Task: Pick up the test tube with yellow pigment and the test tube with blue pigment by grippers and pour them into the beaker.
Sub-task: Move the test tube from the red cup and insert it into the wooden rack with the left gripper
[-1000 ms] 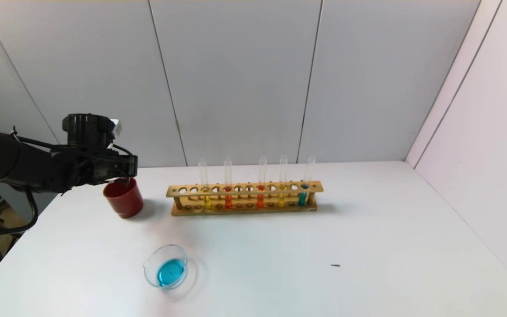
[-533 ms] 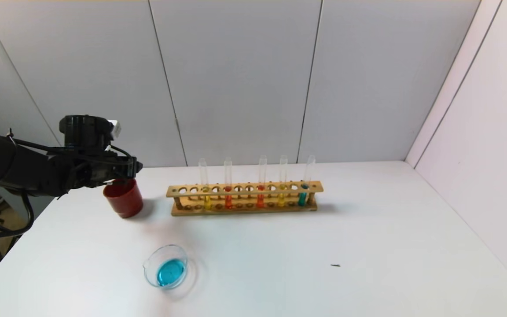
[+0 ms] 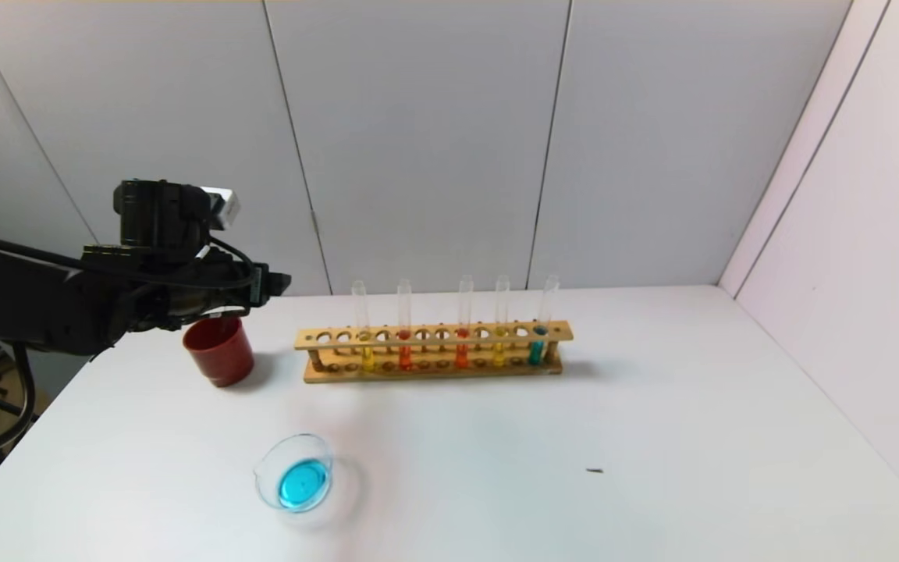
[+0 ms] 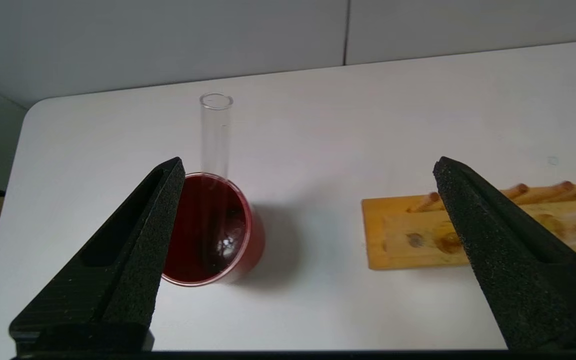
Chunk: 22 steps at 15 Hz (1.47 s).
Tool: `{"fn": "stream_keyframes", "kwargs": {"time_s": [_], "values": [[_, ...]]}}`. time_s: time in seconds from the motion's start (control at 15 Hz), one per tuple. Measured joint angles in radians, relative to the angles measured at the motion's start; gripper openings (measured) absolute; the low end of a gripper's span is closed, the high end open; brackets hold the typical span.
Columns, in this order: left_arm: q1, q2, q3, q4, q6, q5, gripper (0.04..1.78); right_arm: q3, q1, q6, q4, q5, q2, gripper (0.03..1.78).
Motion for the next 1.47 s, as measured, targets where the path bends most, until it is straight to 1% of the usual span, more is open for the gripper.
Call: {"fn": "stream_keyframes", "kwargs": {"time_s": [0.2, 0.47, 0.87, 1.0, 1.13, 1.27, 1.47], "values": [[-0.084, -0.063, 0.053, 0.000, -0.009, 0.021, 1.75, 0.000, 0.000, 0.000, 0.000, 0.000, 0.000, 1.74], [-0.205, -0.138, 0.118, -0.001, -0.035, 0.092, 1.75, 0.000, 0.000, 0.000, 0.000, 0.000, 0.000, 1.74], [-0.342, -0.169, 0.165, -0.012, -0.104, 0.184, 1.75, 0.000, 0.000, 0.000, 0.000, 0.000, 0.000, 1.74], [-0.368, -0.145, 0.162, -0.018, -0.119, 0.196, 1.75, 0.000, 0.000, 0.000, 0.000, 0.000, 0.000, 1.74], [-0.382, -0.107, 0.153, -0.056, -0.124, 0.199, 1.75, 0.000, 0.000, 0.000, 0.000, 0.000, 0.000, 1.74], [-0.384, -0.061, 0.143, -0.107, -0.125, 0.200, 1.75, 0.000, 0.000, 0.000, 0.000, 0.000, 0.000, 1.74], [-0.384, 0.013, 0.110, -0.143, -0.129, 0.216, 1.75, 0.000, 0.000, 0.000, 0.000, 0.000, 0.000, 1.74]]}}
